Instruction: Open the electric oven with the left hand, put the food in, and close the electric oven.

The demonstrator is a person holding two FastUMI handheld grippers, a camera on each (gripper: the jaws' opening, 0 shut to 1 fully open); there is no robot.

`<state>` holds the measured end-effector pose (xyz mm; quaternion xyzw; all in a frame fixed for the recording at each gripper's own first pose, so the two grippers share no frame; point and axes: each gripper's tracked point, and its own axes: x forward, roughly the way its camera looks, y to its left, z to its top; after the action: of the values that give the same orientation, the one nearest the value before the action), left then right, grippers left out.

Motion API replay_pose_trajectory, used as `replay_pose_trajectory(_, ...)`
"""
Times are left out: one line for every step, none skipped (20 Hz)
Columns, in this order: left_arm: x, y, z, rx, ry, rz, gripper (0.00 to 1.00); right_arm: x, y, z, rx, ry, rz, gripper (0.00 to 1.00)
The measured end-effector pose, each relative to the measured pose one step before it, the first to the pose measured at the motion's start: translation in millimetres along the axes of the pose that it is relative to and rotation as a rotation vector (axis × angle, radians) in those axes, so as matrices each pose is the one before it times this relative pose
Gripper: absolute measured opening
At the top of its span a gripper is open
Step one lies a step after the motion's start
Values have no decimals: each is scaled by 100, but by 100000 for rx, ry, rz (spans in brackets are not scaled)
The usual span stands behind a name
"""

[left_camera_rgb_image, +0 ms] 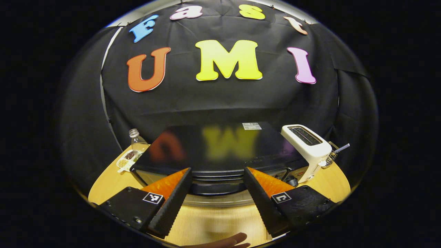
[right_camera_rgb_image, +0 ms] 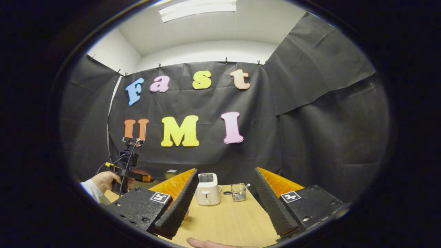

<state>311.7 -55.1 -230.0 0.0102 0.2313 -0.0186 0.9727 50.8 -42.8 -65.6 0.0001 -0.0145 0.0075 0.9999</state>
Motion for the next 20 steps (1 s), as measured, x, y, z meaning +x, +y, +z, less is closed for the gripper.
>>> replay_pose_trajectory(-185, -114, -83, 251, -1117, 27, 99, -360, 69, 84, -390, 122, 300, 92)
replay_pose_trajectory(-248, 197, -162, 2143, -1121, 147, 99, -404, 76, 270, -538, -121, 1, 92)
replay_pose_trajectory(-297, -38, 69, 1731, -1794, 259, 100, -451, -80, 311, -733, -164, -250, 92)
replay_pose_trajectory(-411, -215, -471, -447, 577, 279, 99, -414, 43, 441, -742, -366, -228, 92)
replay_pose_trajectory(-515, -129, -347, -1852, 963, 210, 99, -537, 43, 532, -536, -746, -43, 92)
replay_pose_trajectory(-523, 134, -388, -591, 513, 142, 99, -473, -11, 580, -735, -1070, -193, 92)
replay_pose_trajectory(-600, 64, -333, 528, -987, 504, 99, -290, -151, 688, -606, -1388, -881, 92)
replay_pose_trajectory(-659, -21, -400, 1986, -897, 392, 99, -342, -229, 556, -560, -1028, -1073, 100)
replay_pose_trajectory(-803, 45, -528, 229, -804, 97, 99, -444, 21, 172, -453, -572, -610, 100)
replay_pose_trajectory(-700, -224, -992, -1804, 1044, 13, 98, -286, 217, 209, -456, -171, -64, 91)
replay_pose_trajectory(-783, -166, -729, -728, -580, -241, 99, -266, 257, -5, -441, 240, 50, 100)
replay_pose_trajectory(-664, 90, -910, -248, -57, -185, 99, -124, 241, 114, -438, 476, 63, 100)
replay_pose_trajectory(-730, -9, -626, 827, -799, -427, 99, -156, 174, -44, -336, 543, 303, 100)
replay_pose_trajectory(-666, -55, -1067, -457, 51, -571, 99, -113, 324, 101, -313, 552, 486, 100)
replay_pose_trajectory(-555, -131, -1240, -1137, 723, -484, 99, -13, 257, 46, -385, 622, 279, 100)
replay_pose_trajectory(-485, -175, -1394, -469, 1239, -724, 99, 14, 182, 125, -504, 576, 96, 100)
replay_pose_trajectory(-312, -202, -1403, -381, 2045, -1049, 99, 94, 107, -35, -272, 628, -119, 100)
replay_pose_trajectory(-405, -252, -1748, -339, 2782, -927, 98, 0, 131, 70, 189, 649, 51, 100)
replay_pose_trajectory(-346, -13, -1573, 250, 1691, -233, 96, -64, 204, 47, 680, 542, 477, 100)
replay_pose_trajectory(-175, -63, -1163, 648, 1641, 76, 95, 25, 206, 169, 798, 706, 619, 100)
